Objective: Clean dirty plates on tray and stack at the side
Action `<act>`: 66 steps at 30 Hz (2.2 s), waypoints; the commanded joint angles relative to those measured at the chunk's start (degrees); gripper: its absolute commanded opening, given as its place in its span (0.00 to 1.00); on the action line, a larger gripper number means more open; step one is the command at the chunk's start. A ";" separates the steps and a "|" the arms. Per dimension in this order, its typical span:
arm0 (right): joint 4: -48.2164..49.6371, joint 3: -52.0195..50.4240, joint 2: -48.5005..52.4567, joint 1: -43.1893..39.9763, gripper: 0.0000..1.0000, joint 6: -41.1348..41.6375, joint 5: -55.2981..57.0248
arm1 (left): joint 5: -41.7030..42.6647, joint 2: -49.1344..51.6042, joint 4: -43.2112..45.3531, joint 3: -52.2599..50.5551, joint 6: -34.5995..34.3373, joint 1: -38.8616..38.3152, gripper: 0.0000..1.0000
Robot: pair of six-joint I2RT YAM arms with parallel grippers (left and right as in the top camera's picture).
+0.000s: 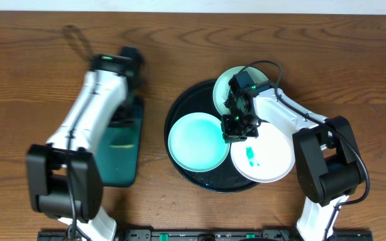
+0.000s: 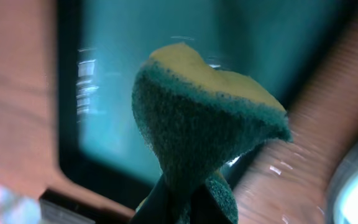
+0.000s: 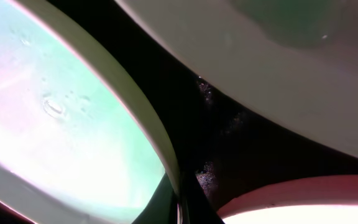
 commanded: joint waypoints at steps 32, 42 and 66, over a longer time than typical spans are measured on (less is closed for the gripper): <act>-13.75 4.13 -22.23 -7.19 0.01 -1.68 -28.59 | 8.96 -0.57 3.52 -1.62 1.40 16.68 0.07; -13.60 4.11 -22.21 -7.37 0.02 -2.49 -25.31 | 8.96 -0.52 7.72 -2.32 4.04 16.72 0.07; -13.97 4.09 -22.21 -7.21 0.02 -2.08 -12.85 | 21.94 -2.95 18.97 -13.60 6.97 16.70 0.79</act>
